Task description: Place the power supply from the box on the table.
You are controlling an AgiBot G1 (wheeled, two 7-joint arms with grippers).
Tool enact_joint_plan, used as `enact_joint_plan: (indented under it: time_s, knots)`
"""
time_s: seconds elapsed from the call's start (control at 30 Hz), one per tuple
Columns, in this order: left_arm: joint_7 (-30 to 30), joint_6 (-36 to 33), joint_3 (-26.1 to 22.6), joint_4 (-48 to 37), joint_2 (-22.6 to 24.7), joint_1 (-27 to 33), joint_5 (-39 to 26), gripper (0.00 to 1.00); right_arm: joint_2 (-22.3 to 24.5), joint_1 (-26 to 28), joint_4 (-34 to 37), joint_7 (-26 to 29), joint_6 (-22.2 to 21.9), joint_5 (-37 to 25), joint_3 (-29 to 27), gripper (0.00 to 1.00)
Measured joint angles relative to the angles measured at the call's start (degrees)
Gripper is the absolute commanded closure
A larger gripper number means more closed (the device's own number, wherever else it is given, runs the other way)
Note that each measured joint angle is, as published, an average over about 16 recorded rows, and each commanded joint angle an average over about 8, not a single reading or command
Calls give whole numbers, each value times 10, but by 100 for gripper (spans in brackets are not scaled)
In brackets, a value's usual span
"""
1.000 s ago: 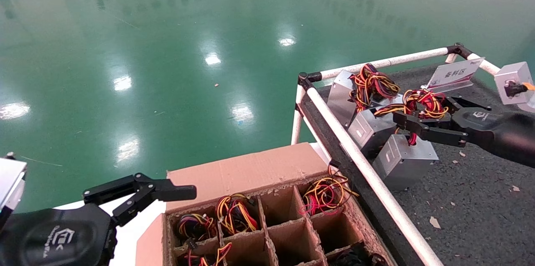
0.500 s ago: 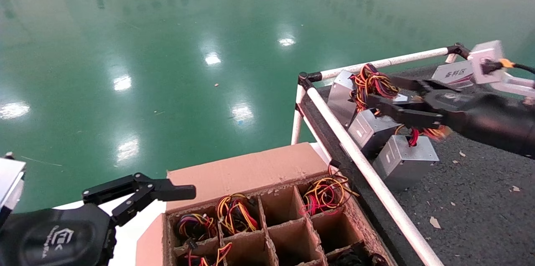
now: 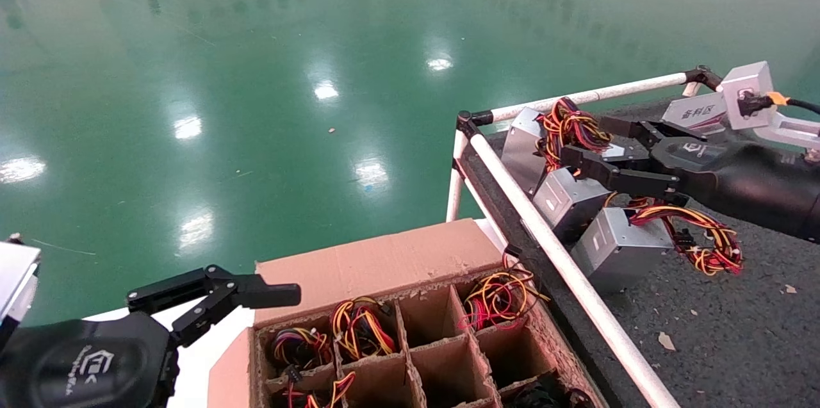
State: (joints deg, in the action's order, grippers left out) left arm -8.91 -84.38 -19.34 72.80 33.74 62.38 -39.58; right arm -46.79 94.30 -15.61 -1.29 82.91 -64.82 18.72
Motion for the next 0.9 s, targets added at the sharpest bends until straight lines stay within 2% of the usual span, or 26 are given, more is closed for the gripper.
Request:
enact_joint_plan:
  time_s: [0.47,0.9]
  knots:
    - [0,0,0,0,0,0,0,0,5,-11,-14,-1,-3,6,-1,0]
    - [0,0,0,0,0,0,0,0,26,-68,-116,21,2,46,-6,0]
